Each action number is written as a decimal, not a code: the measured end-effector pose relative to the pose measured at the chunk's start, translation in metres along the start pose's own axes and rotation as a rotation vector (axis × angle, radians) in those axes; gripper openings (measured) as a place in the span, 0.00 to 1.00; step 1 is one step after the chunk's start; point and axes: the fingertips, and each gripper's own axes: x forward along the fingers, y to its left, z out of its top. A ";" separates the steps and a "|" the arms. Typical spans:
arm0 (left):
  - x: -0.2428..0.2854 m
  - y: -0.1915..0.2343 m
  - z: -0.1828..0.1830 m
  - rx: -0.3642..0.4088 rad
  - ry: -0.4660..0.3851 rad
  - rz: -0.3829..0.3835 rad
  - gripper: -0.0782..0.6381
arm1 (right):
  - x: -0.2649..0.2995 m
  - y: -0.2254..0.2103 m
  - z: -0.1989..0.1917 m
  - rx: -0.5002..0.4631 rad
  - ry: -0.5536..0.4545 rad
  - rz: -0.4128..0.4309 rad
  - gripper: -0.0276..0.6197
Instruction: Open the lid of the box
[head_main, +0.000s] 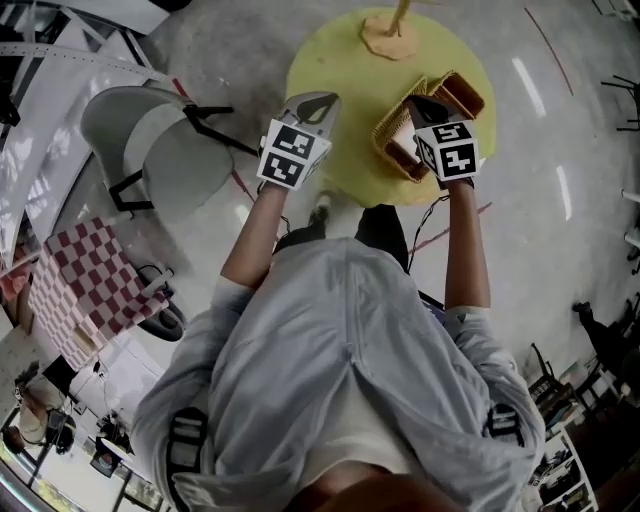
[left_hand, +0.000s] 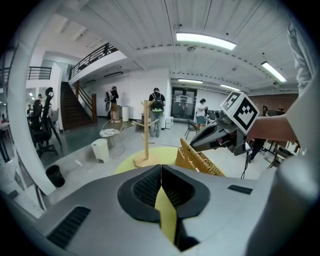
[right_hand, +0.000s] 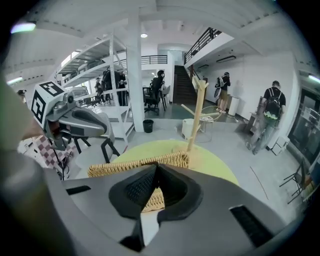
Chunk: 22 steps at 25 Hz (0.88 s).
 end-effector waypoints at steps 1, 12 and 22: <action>-0.003 0.006 -0.004 -0.010 0.004 0.016 0.15 | 0.008 0.003 0.003 -0.012 0.002 0.011 0.10; -0.027 0.035 -0.043 -0.092 0.053 0.113 0.15 | 0.095 0.037 -0.004 -0.151 0.151 0.132 0.10; -0.046 0.040 -0.065 -0.166 0.061 0.144 0.15 | 0.132 0.045 -0.036 -0.157 0.278 0.167 0.17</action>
